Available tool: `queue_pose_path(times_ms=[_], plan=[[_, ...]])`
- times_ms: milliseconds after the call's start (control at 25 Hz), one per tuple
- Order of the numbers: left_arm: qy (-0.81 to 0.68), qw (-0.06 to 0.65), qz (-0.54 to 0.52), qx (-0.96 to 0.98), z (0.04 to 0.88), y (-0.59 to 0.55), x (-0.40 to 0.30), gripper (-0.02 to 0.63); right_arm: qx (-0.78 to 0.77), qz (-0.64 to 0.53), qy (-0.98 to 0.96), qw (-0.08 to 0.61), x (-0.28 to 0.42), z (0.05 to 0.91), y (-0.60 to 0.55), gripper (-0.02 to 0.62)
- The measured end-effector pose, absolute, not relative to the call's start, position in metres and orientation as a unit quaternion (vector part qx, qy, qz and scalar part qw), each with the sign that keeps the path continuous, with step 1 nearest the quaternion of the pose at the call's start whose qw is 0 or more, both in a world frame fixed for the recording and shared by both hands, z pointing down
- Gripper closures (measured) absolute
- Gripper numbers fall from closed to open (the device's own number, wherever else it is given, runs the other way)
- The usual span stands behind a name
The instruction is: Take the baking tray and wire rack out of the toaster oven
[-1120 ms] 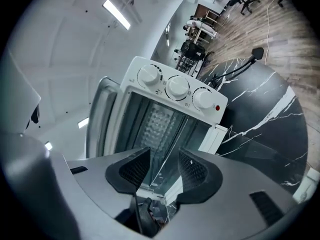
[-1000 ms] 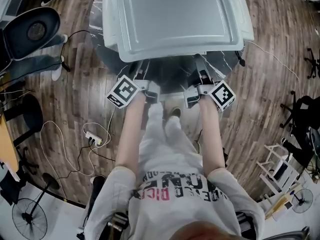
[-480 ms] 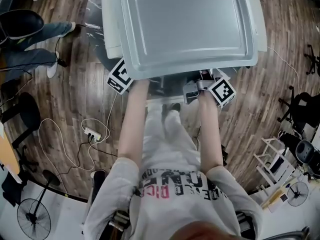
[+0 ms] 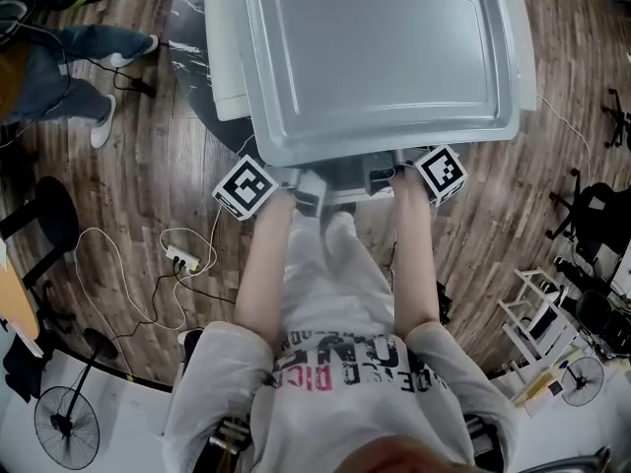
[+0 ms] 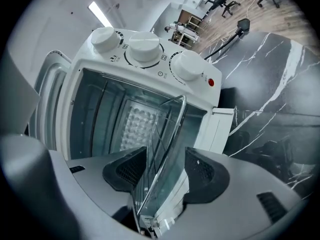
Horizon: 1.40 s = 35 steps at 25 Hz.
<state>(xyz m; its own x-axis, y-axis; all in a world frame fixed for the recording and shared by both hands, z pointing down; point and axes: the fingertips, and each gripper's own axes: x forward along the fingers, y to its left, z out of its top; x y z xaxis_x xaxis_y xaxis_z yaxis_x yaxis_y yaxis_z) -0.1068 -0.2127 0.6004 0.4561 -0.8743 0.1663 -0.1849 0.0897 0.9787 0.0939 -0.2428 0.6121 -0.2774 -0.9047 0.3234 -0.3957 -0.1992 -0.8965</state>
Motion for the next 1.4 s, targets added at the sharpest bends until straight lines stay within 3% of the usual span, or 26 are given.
queue_pose_path(times_ms=[80,200,240,600,720,800,1400], plan=[[-0.43,0.601,-0.287,0.609,0.6,-0.204,-0.104,0.592,-0.56,-0.537,0.583,0.241,0.099,0.611,-0.246,0.397],[-0.434,0.602,-0.288,0.605,0.601,-0.196,-0.103,0.592,-0.579,-0.504,0.602,0.219,0.106,0.603,-0.248,0.565],[-0.44,0.598,-0.281,0.609,0.603,-0.196,-0.104,0.592,-0.579,-0.497,0.611,0.209,0.105,0.602,-0.247,0.574],[-0.487,0.567,-0.247,0.616,0.605,-0.198,-0.108,0.561,-0.553,-0.497,0.643,0.182,0.098,0.602,-0.243,0.591],[-0.499,0.56,-0.248,0.613,0.603,-0.199,-0.113,0.512,-0.55,-0.498,0.646,0.179,0.098,0.6,-0.237,0.591],[-0.505,0.558,-0.244,0.612,0.604,-0.199,-0.114,0.552,-0.548,-0.5,0.647,0.177,0.099,0.601,-0.234,0.591],[-0.497,0.565,-0.224,0.62,0.599,-0.166,-0.11,0.558,-0.542,-0.5,0.658,0.151,0.101,0.597,-0.202,0.592]])
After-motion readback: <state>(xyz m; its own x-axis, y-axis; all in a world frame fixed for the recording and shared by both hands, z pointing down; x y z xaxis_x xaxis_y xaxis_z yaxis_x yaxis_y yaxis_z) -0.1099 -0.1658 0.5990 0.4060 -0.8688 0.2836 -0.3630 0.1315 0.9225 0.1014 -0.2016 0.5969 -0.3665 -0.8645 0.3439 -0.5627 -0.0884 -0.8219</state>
